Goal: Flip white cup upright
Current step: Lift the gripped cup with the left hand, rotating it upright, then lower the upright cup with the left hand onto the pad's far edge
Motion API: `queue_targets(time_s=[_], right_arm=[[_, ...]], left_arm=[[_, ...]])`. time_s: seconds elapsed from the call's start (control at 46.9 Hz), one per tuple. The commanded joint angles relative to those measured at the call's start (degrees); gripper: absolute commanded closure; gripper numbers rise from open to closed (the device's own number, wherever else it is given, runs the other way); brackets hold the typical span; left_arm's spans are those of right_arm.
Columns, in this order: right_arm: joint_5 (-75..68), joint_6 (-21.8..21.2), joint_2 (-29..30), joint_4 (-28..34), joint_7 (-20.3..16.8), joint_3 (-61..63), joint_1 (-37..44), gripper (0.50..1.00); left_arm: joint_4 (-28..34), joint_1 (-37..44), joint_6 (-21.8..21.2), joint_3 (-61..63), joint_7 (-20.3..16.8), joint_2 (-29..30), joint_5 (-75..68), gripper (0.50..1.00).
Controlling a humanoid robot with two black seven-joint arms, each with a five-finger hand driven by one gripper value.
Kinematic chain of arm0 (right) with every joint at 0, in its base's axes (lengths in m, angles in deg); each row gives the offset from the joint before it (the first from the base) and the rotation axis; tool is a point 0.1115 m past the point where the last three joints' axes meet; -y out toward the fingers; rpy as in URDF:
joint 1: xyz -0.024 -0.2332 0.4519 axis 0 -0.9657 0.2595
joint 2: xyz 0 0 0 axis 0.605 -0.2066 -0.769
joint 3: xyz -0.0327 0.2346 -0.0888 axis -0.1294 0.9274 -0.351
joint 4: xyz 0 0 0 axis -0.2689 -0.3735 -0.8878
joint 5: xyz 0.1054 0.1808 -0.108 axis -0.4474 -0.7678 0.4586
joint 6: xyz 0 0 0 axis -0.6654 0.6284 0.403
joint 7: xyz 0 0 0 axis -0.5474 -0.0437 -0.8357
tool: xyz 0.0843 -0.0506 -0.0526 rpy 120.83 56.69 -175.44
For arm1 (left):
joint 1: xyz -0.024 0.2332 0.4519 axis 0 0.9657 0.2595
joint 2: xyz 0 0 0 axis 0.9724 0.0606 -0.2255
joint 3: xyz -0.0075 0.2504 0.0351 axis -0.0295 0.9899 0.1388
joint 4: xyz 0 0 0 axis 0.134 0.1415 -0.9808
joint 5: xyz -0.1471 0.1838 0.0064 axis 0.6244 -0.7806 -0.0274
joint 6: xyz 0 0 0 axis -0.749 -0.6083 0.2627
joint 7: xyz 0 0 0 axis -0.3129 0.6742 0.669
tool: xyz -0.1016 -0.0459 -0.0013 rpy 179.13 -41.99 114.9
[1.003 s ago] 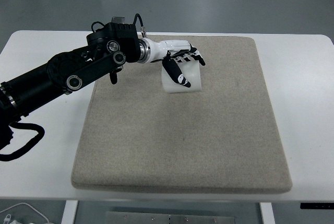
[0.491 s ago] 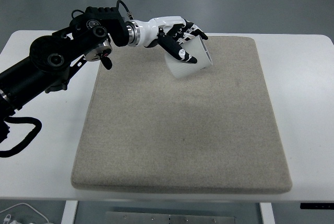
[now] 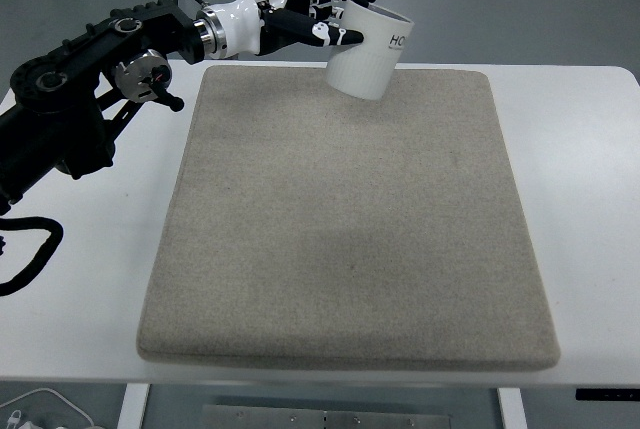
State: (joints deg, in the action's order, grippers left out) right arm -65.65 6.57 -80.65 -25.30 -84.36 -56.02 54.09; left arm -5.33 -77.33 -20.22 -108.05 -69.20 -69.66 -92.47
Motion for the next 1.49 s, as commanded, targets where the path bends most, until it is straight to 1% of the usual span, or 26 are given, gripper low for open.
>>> queue_targets(time_s=[0.0, 0.171, 0.277, 0.384, 0.555, 0.725, 0.832, 1.003, 1.259, 1.472], right_arm=[[0.0, -0.03, 0.0, 0.0, -0.01, -0.04, 0.0, 0.57], [0.0, -0.03, 0.0, 0.0, -0.01, -0.04, 0.0, 0.57], [0.0, 0.06, 0.0, 0.0, -0.01, -0.04, 0.0, 0.57], [0.0, -0.03, 0.0, 0.0, -0.01, 0.05, 0.0, 0.57], [0.0, -0.03, 0.0, 0.0, -0.01, 0.05, 0.0, 0.57], [0.0, -0.03, 0.0, 0.0, -0.01, -0.04, 0.0, 0.57], [0.0, 0.06, 0.0, 0.0, -0.01, 0.05, 0.0, 0.57], [0.0, -0.03, 0.0, 0.0, -0.01, -0.04, 0.0, 0.57], [0.0, -0.03, 0.0, 0.0, -0.01, 0.05, 0.0, 0.57], [0.0, 0.06, 0.0, 0.0, -0.01, 0.05, 0.0, 0.57]], left_arm=[[1.28, 0.29, 1.67, -0.22, -2.47, 0.02, 2.2, 0.971], [3.74, 0.64, 4.66, -0.49, -7.39, 0.1, 5.72, 0.971], [5.23, 0.81, 6.33, -0.4, -12.13, 0.37, 6.25, 0.971], [6.2, 1.61, 7.21, -0.31, -15.83, 0.45, 6.16, 0.971], [6.29, 2.57, 7.47, 0.3, -23.47, 1.77, 5.46, 0.971], [8.93, 3.27, 7.49, 0.57, -30.33, 2.39, 3.7, 0.971], [9.46, 4.42, 7.49, 0.57, -34.22, 2.56, 2.03, 0.973], [9.89, 6.26, 7.03, 0.57, -34.22, 3.35, 0.45, 0.975], [13.06, 7.67, 6.77, 0.57, -34.22, 3.71, -4.47, 0.975], [13.06, 9.43, 3.61, 0.57, -34.22, 3.71, -8.08, 0.975]])
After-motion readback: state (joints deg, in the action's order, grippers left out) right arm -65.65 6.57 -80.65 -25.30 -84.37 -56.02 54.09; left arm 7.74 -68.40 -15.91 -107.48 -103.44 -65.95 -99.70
